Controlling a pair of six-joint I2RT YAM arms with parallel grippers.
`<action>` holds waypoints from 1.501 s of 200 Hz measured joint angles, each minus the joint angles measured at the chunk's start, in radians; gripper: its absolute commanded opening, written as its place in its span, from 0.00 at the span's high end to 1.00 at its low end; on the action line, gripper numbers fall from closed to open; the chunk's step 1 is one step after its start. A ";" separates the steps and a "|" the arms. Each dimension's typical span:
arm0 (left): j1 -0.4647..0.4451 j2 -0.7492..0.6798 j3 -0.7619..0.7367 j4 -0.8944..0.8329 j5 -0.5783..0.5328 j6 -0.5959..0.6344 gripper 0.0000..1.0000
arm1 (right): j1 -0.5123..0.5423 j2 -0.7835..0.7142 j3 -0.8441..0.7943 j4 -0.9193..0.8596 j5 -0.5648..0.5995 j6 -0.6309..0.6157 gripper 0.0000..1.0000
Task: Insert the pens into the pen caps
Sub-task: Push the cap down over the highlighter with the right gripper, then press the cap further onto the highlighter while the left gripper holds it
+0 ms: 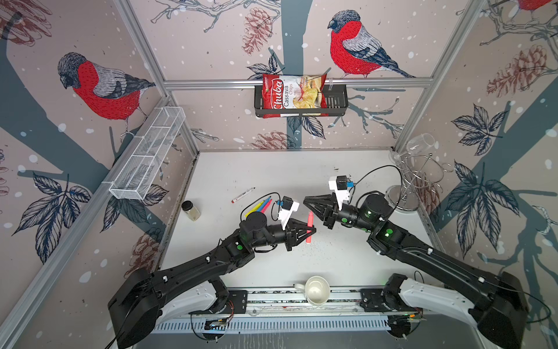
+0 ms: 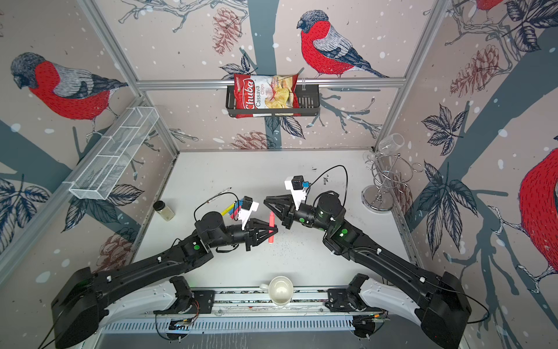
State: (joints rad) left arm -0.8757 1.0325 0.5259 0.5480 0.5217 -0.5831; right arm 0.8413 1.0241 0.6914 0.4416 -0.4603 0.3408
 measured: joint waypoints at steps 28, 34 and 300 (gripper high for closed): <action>0.003 -0.017 0.000 -0.030 0.001 0.002 1.00 | 0.003 0.002 -0.004 0.000 0.000 0.001 1.00; 0.003 -0.020 0.000 -0.037 0.001 0.003 1.00 | 0.003 0.003 -0.004 0.000 0.000 0.001 1.00; 0.023 -0.097 0.017 -0.266 0.039 0.063 1.00 | 0.056 -0.011 -0.067 0.019 0.031 0.002 1.00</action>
State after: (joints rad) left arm -0.8528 0.9360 0.5430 0.2821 0.5610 -0.5198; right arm 0.8970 1.0134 0.6247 0.4606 -0.4294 0.3431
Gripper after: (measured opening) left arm 0.176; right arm 0.149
